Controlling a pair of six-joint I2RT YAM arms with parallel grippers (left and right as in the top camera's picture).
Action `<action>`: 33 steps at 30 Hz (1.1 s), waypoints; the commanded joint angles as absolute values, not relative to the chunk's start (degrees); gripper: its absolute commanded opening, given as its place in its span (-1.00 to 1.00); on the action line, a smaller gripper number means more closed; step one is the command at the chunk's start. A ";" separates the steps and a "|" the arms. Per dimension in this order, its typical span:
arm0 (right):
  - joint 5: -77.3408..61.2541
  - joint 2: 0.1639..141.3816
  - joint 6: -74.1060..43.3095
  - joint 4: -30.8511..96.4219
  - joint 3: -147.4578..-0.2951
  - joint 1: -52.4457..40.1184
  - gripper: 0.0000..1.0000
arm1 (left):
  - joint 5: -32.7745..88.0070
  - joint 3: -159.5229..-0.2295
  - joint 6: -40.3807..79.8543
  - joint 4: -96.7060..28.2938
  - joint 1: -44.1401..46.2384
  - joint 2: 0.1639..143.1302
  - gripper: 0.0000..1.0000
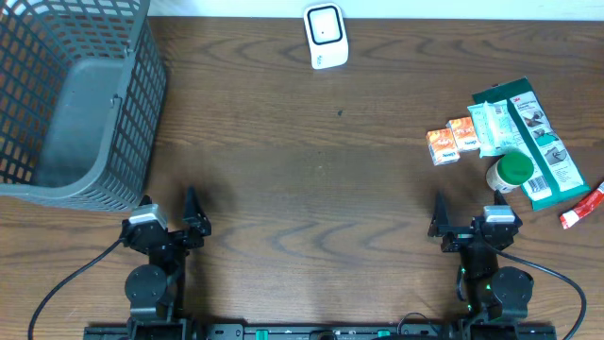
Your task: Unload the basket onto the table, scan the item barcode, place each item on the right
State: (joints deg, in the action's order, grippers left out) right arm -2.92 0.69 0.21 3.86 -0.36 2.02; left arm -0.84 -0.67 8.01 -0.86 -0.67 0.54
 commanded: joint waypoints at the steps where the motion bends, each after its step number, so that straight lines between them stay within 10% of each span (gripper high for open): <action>1: -2.44 0.27 -0.19 4.10 -0.30 2.17 0.98 | 2.04 -0.23 0.16 -3.81 -0.95 0.10 0.71; 33: -2.44 0.27 -0.19 4.10 -0.30 2.15 0.98 | 2.35 -0.23 -3.38 -3.84 -0.95 0.23 0.71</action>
